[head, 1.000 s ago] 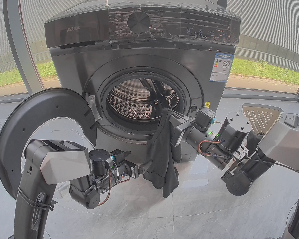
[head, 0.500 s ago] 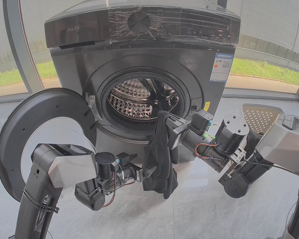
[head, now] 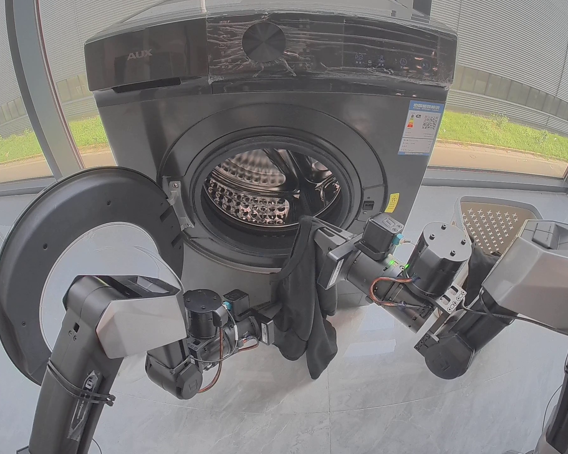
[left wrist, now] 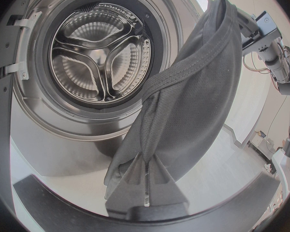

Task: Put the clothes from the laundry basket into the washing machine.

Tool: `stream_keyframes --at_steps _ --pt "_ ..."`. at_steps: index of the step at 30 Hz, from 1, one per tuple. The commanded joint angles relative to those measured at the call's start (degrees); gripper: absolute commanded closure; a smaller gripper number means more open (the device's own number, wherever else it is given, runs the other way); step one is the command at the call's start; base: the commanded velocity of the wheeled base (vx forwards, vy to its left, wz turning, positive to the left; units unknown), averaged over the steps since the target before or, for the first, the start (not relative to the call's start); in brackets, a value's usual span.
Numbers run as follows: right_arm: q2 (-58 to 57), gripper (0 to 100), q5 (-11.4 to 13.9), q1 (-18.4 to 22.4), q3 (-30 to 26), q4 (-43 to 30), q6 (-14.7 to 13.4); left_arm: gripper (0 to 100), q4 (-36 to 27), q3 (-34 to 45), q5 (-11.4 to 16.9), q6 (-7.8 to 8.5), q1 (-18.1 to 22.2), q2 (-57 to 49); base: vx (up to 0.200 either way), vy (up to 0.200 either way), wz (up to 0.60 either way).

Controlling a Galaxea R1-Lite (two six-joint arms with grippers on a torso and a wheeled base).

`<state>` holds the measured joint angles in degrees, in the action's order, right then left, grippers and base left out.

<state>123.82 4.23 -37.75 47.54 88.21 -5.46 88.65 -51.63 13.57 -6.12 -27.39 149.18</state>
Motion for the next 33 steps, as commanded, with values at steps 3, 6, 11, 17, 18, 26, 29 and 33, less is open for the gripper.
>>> stream_keyframes --at_steps 3,6,11,17,18,26,29,33 --pt "0.2 100 -0.5 2.2 -1.3 -0.1 -0.5 100 0.1 1.4 -0.6 0.41 0.8 -3.3 0.0 0.0 0.0" --pt "0.5 100 -0.9 4.6 -2.5 -0.1 -0.7 100 0.1 4.1 -0.7 0.32 1.5 -7.8 0.0 0.0 0.0" --pt "0.6 100 -1.0 8.8 -6.3 0.0 -0.7 100 0.1 10.1 -1.5 0.23 1.9 -16.6 0.0 0.0 0.0" --pt "1.1 100 -0.8 11.4 -7.2 0.0 -1.0 100 0.1 15.1 -1.6 0.32 2.0 -22.8 0.0 0.0 0.0" --pt "1.0 100 -0.8 11.6 -7.3 0.0 -1.2 100 0.1 15.6 -1.6 0.32 2.0 -23.3 0.0 0.0 0.0" --pt "0.1 100 -0.8 11.7 -10.0 0.0 -1.7 100 0.1 17.0 -1.7 0.32 2.1 -26.4 0.0 0.0 0.0" --pt "0.0 100 -0.8 11.5 -10.0 0.0 -1.5 100 0.1 18.1 -1.6 0.23 2.2 -28.8 0.0 0.0 0.0" --pt "0.2 100 -1.0 11.5 -10.8 0.0 -1.5 100 0.1 20.5 -1.6 0.06 2.2 -31.8 0.0 0.0 0.0"
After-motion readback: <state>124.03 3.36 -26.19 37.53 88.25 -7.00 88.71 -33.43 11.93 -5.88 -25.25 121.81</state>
